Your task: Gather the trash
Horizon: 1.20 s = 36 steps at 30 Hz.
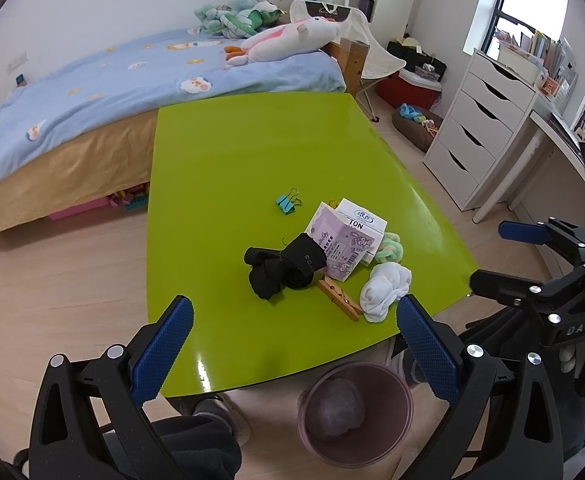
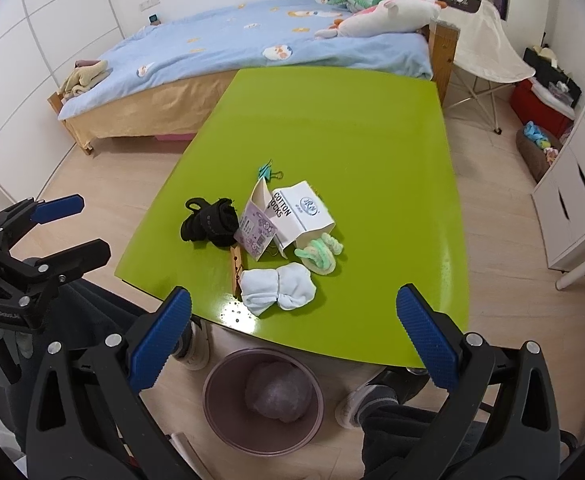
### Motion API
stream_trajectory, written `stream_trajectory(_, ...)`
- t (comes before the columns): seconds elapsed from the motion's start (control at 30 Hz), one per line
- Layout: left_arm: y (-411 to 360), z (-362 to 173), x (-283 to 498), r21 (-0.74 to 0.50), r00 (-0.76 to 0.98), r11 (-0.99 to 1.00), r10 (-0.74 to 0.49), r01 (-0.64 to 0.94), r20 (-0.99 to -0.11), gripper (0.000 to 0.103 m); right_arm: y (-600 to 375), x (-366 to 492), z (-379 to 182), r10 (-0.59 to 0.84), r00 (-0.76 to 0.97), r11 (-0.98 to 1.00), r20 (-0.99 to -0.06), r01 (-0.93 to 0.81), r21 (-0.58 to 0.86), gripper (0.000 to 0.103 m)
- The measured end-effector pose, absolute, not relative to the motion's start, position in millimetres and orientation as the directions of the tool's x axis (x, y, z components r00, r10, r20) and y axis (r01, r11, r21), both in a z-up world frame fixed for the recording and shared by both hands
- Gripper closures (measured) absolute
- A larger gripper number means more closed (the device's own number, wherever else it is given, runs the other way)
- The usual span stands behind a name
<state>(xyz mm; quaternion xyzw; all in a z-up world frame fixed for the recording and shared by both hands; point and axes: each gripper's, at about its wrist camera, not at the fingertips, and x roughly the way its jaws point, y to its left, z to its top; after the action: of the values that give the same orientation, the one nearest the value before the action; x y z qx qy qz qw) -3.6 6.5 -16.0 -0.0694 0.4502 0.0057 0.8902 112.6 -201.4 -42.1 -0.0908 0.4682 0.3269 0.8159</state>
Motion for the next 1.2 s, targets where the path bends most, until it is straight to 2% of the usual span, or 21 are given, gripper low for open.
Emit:
stream_trajectory(0.6,15,-24,-8,-0.136,0.579,0.985,-0.052,-0.102,-0.814,0.006,-145,154,-129,0.348,0.129,0.724,-0.929,-0.666,0.179,0.004)
stream_trajectory(0.67,17,-25,-9,-0.14,0.579,0.984,-0.053,-0.107,-0.814,0.006,-144,156,-133,0.352,0.113,0.72,-0.929,-0.667,0.192,0.014)
stream_trajectory(0.7,18,-25,-9,-0.142,0.577,0.984,-0.053,-0.11,-0.815,0.006,-143,156,-136,0.343,0.107,0.719,-0.933,-0.669,0.188,0.024)
stream_trajectory(0.77,19,-27,-8,-0.146,0.575,0.983,-0.056,-0.113,-0.817,0.006,-144,156,-138,0.351,0.088,0.709,-0.932,-0.675,0.204,0.031)
stream_trajectory(0.8,20,-27,-8,-0.148,0.574,0.982,-0.057,-0.113,-0.817,0.006,-144,157,-138,0.352,0.083,0.708,-0.932,-0.675,0.207,0.037)
stream_trajectory(1.03,25,-30,-7,-0.162,0.57,0.979,-0.063,-0.124,-0.819,0.006,-151,155,-130,0.396,0.09,0.699,-0.914,-0.675,0.236,0.066)
stream_trajectory(1.2,26,-31,-5,-0.178,0.567,0.976,-0.074,-0.129,-0.82,0.006,-161,154,-125,0.412,0.11,0.707,-0.904,-0.664,0.242,0.079)
